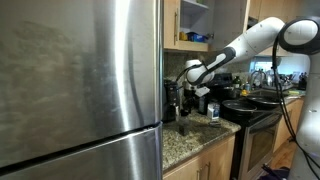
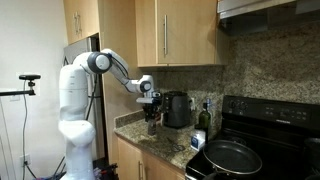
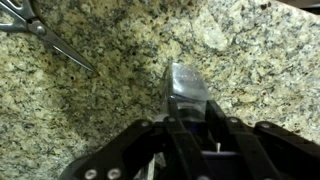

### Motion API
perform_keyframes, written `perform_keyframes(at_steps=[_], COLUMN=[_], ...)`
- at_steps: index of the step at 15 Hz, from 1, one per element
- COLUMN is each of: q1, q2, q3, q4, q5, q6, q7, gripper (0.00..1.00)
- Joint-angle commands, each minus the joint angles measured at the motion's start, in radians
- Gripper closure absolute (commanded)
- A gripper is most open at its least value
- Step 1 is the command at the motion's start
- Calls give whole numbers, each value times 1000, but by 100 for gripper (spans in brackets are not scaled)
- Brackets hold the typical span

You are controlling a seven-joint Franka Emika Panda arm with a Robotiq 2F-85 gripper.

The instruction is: Put the object in the upper cabinet and close the right upper cabinet door

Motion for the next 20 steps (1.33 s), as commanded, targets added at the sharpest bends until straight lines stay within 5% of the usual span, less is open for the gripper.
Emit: perform_keyframes(at_steps=[1, 3, 7, 11, 15, 20], q1=[-14, -14, -14, -17, -17, -14], q2=[0, -2, 0, 2, 4, 1], q3=[11, 11, 13, 17, 18, 19], q4=[4, 14, 26, 13, 4, 14], q5=[-47, -57, -52, 26, 36, 38], q6=[1, -58, -139, -56, 49, 22], q7=[10, 17, 14, -33, -35, -23], gripper=[45, 50, 23, 0, 0, 0])
